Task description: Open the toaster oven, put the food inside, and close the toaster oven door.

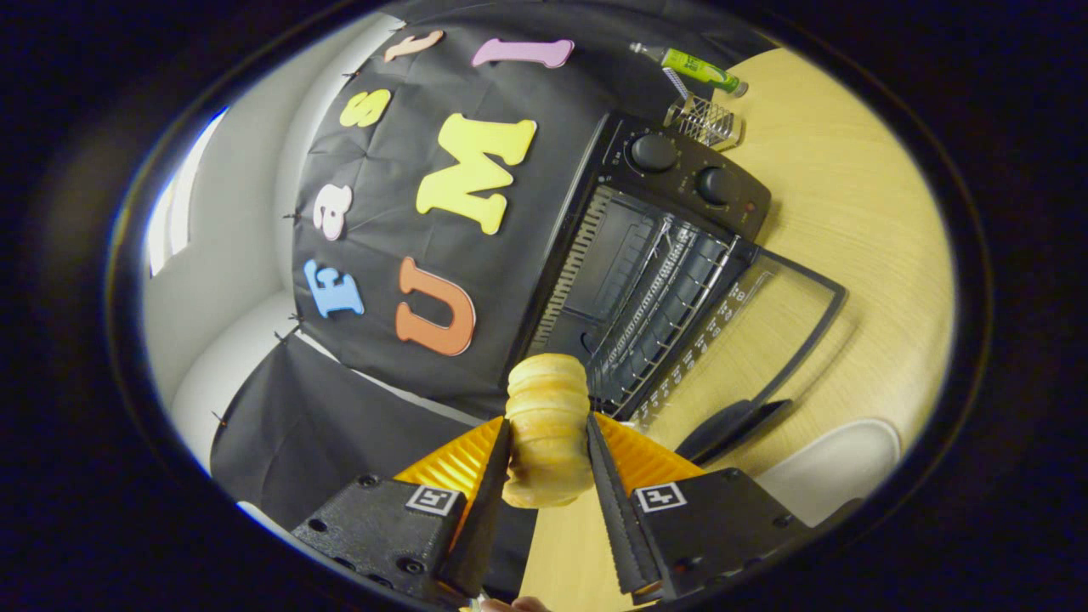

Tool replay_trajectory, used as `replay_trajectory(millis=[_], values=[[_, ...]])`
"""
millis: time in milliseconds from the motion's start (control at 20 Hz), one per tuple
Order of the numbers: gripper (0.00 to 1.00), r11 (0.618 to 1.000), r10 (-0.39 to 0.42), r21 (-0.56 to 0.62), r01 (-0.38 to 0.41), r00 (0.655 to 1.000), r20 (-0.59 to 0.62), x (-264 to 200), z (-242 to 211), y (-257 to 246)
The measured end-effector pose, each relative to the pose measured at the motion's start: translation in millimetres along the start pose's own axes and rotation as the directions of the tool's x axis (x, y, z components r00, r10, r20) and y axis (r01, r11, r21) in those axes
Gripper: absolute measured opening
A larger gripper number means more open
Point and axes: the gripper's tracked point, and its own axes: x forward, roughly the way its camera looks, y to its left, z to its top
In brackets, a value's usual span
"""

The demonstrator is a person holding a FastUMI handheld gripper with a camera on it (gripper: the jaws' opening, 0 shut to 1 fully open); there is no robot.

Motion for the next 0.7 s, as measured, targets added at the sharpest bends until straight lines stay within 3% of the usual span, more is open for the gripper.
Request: replay_trajectory(millis=[300, 450, 550, 700], values=[[0.62, 0.996, -0.09, 0.032, 0.089, 0.995, 0.049, 67, 46, -33], [0.62, 0.99, -0.115, -0.073, 0.121, 0.99, 0.084, 93, 69, -42], [0.62, 0.99, -0.089, -0.102, 0.098, 0.991, 0.096, 106, 80, -41], [0.61, 0.981, -0.117, -0.143, 0.131, 0.988, 0.1, 113, 84, -57]])
